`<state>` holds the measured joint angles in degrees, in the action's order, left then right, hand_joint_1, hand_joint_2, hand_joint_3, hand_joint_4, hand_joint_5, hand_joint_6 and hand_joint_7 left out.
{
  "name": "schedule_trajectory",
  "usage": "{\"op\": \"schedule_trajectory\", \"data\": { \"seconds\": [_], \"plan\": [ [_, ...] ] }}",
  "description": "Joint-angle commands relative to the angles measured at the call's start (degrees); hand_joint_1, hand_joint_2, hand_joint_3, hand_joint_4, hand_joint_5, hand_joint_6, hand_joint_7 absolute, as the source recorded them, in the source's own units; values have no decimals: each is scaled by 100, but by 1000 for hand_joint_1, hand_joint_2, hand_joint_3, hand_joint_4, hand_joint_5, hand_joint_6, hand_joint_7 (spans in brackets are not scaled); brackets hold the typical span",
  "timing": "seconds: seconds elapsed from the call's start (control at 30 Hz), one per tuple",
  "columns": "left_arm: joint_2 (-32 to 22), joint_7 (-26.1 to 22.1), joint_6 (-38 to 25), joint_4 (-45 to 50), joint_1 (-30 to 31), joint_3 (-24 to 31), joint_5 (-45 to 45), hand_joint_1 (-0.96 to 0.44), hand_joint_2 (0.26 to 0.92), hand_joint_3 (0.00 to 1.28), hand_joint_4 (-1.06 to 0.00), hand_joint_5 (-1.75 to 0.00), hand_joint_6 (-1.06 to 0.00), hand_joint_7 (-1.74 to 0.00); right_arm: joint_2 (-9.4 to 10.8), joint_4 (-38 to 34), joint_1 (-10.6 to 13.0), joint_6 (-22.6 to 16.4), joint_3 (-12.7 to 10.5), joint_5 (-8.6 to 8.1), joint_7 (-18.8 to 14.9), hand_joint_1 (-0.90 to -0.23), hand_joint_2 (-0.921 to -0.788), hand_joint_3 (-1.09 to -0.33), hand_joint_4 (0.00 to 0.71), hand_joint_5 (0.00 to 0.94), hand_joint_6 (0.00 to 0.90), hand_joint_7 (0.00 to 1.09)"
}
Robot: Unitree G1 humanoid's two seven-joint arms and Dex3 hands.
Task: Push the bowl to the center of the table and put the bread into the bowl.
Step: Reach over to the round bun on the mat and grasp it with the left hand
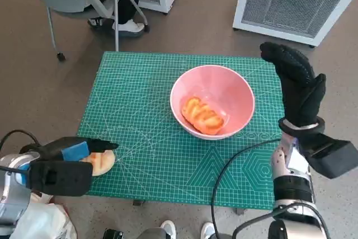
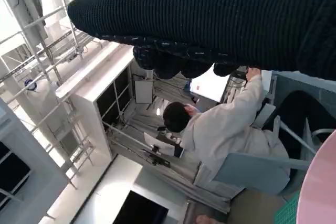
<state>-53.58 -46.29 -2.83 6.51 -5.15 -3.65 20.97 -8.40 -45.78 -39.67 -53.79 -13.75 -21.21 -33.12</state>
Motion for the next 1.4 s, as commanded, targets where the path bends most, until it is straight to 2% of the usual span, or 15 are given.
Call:
{"op": "schedule_trajectory", "data": {
  "seconds": [0.03, 0.17, 0.27, 0.33, 0.43, 0.63, 0.83, 1.07, 1.23, 1.4],
  "plan": [
    [-74, 169, 283, -56, -47, 94, -19, 8, 909, 69, -686, -982, -624, -943, -5, -84, 20, 72, -31, -15, -13, -610, -921, -742, 383, 1, 261, 228],
    [-90, 91, 450, 54, -226, 344, -397, 3, 917, 63, -676, -1192, -658, -1041, -8, -92, -2, 79, -31, -7, -7, -611, -921, -741, 385, 2, 263, 226],
    [-75, 76, 593, 72, -406, 498, -685, 3, 919, 68, -623, -1301, -706, -990, -13, -120, -27, 75, -35, -12, -19, -611, -921, -741, 385, 2, 264, 224],
    [-28, 94, 680, 142, -681, 649, -964, 3, 919, 88, -586, -1347, -697, -1005, -19, -157, -55, 63, -40, -8, -24, -610, -921, -740, 386, 2, 264, 222],
    [35, 164, 777, 194, -1007, 741, -1173, 3, 918, 77, -583, -1326, -727, -1006, -25, -226, -102, 50, -52, -6, -37, -608, -921, -740, 386, 2, 264, 220],
    [357, 469, 976, 169, -2066, 673, -1338, 4, 907, 58, -625, -1207, -764, -1049, -9, -358, -188, -12, -56, 25, -41, -606, -921, -738, 386, 1, 268, 218],
    [822, 696, 1228, -300, -3132, 293, -1206, 4, 905, 47, -649, -1159, -773, -1063, -2, -434, -254, -26, -64, 15, -72, -605, -921, -736, 386, 1, 271, 216],
    [1323, 773, 1739, -1335, -4157, -217, -1009, 3, 918, 39, -644, -1138, -746, -1119, 34, -341, -200, -42, -53, 2, -84, -605, -921, -736, 387, 1, 274, 213],
    [1407, 587, 1953, -1782, -4449, -368, -1054, 2, 919, 40, -654, -1102, -729, -1161, 42, -199, -86, -50, -52, -18, -95, -605, -921, -737, 387, 1, 275, 211],
    [1298, 313, 1878, -1705, -4382, -320, -1200, 2, 920, 41, -661, -1090, -719, -1176, 24, -57, 39, -43, -66, -34, -99, -606, -921, -737, 386, 1, 276, 209]
  ]
}}
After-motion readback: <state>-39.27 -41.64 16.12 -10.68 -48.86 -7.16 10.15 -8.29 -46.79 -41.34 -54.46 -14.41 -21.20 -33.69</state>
